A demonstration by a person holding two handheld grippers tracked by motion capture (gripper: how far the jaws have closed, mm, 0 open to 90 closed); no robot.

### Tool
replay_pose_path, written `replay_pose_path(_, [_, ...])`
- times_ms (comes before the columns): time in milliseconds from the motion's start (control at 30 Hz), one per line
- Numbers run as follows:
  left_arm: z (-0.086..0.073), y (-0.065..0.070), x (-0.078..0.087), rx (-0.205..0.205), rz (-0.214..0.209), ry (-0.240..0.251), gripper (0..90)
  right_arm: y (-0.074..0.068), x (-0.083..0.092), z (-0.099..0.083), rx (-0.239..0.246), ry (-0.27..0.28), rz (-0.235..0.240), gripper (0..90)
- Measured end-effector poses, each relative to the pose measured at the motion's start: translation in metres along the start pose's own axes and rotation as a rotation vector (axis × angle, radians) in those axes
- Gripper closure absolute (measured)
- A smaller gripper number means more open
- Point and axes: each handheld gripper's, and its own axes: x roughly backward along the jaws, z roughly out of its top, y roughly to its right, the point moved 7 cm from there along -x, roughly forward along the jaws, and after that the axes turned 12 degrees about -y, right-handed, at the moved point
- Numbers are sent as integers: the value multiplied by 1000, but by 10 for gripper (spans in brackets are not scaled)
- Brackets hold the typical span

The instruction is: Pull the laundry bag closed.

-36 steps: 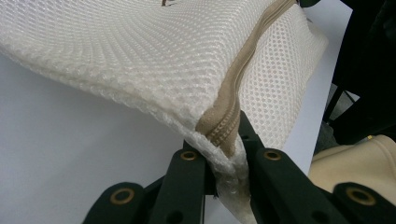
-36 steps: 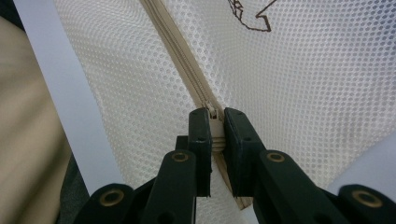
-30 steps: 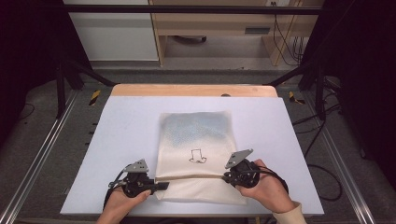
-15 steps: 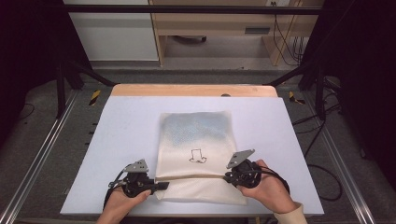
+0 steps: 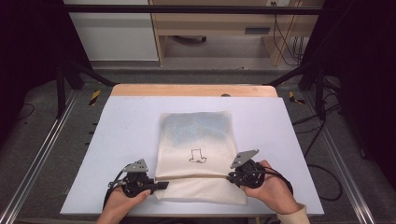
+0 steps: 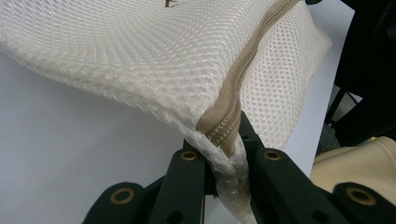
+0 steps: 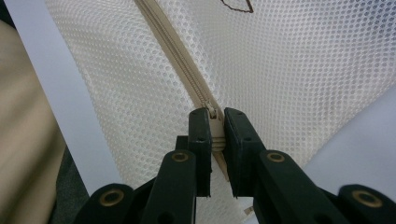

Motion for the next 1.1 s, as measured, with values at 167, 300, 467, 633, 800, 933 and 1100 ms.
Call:
replay_pose_path(167, [0, 0, 1, 1, 1, 2, 847, 0, 1, -3, -11, -1, 0, 817])
replay_pose_path(300, [0, -1, 1, 1, 4, 1, 848, 2, 0, -7, -14, -6, -4, 817])
replay_pose_path(467, [0, 0, 1, 0, 4, 2, 847, 3, 1, -11, -25, -3, -3, 817])
replay_pose_path(633, [0, 0, 1, 1, 4, 1, 848, 6, -1, -16, -42, -12, -8, 817])
replay_pose_path(800, [0, 0, 1, 1, 3, 3, 847, 8, 0, -20, -53, -11, -11, 817])
replay_pose_path(933, [1, -1, 1, 2, 9, 6, 848, 8, 0, -22, -57, -9, -5, 817])
replay_pose_path(1100, [1, -1, 2, 1, 11, 8, 847, 10, -2, -26, -62, -20, -11, 817])
